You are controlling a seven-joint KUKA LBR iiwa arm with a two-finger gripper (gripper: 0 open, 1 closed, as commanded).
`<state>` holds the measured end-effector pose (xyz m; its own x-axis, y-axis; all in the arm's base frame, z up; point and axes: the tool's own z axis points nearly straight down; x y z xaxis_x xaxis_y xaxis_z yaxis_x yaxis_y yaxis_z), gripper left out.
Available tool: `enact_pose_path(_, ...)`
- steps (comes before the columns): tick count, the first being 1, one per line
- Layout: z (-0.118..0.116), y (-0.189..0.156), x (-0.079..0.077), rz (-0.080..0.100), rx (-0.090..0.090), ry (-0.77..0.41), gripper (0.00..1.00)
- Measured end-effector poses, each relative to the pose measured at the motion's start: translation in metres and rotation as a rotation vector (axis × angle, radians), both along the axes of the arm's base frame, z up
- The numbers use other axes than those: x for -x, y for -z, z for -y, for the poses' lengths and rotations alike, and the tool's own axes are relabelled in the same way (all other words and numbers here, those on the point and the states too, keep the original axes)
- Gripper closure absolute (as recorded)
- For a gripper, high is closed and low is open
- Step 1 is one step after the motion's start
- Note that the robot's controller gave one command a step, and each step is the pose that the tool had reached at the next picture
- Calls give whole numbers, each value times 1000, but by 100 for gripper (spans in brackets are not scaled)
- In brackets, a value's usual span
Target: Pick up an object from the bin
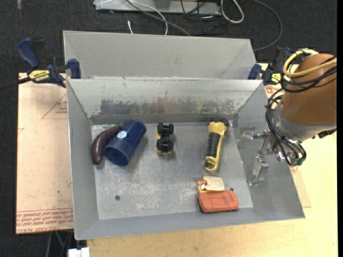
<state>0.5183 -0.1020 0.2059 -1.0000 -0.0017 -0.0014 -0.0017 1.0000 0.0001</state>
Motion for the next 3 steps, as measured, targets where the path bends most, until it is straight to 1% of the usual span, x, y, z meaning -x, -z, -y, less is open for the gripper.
enact_pose_path(1, 0, 0, 0, 0, 0, 0, 0)
enact_pose_path(2, -37, 75, 11, 3, 0, -169, 0)
enact_pose_path(3, -27, 114, 26, 8, 2, -181, 0)
